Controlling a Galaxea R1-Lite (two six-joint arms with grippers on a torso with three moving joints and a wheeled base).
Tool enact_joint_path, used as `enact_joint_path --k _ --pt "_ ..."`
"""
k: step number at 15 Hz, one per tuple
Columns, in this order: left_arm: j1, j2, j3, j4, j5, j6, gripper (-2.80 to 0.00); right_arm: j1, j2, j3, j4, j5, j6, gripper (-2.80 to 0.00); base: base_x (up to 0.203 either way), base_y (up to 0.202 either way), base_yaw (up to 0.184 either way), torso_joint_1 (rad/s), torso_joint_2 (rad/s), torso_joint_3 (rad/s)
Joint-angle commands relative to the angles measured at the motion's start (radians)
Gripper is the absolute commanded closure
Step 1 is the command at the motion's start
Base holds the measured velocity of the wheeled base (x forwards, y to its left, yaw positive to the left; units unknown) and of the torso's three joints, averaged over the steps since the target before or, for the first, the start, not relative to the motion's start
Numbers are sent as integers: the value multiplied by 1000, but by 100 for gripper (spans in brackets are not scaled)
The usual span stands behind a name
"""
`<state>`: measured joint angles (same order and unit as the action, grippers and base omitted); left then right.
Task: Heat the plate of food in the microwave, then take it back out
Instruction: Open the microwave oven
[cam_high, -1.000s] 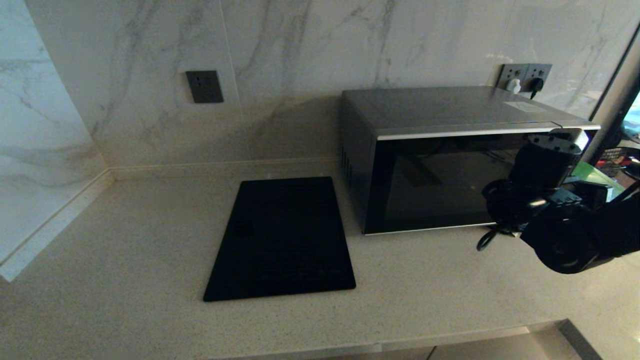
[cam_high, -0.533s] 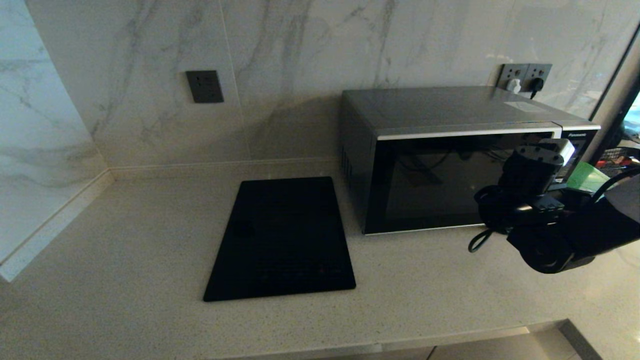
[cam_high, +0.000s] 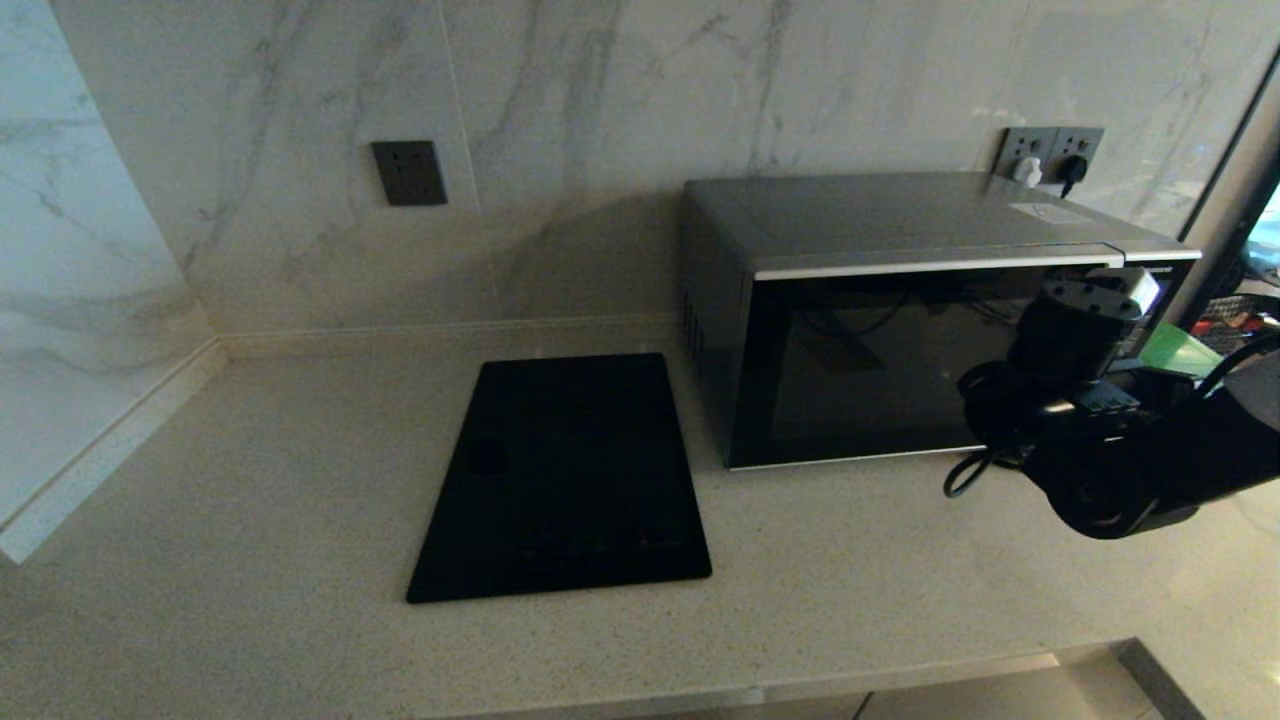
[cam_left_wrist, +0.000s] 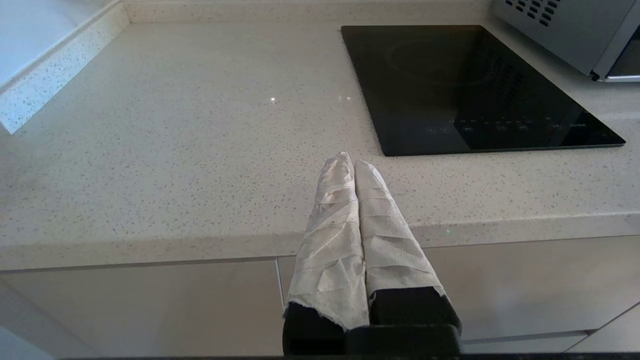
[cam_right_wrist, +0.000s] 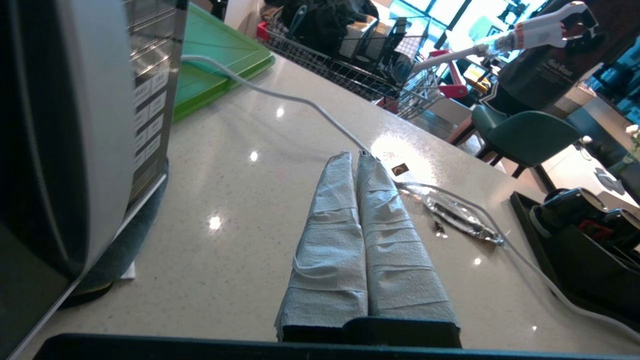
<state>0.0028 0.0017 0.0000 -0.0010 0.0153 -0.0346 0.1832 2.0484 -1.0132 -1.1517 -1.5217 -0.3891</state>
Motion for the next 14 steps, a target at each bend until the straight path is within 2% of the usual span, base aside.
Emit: enact_joint_path --k 1,4,5,12,14 --pt "0 0 0 -1 0 -1 0 1 -15 2 -7 -8 -5 0 0 0 0 0 0 0" --pt "0 0 0 -1 0 -1 0 1 -13 9 -7 -8 -7 0 0 0 0 0 0 0" --pt "0 0 0 -1 0 -1 0 2 -12 14 -6 -8 -12 -280 0 0 0 0 0 0" --pt "0 0 0 -1 1 -1 0 30 43 -43 -26 -8 -25 -280 0 0 0 0 0 0" --pt "0 0 0 -1 2 -1 0 42 94 -78 -107 -8 -25 -280 0 0 0 0 0 0"
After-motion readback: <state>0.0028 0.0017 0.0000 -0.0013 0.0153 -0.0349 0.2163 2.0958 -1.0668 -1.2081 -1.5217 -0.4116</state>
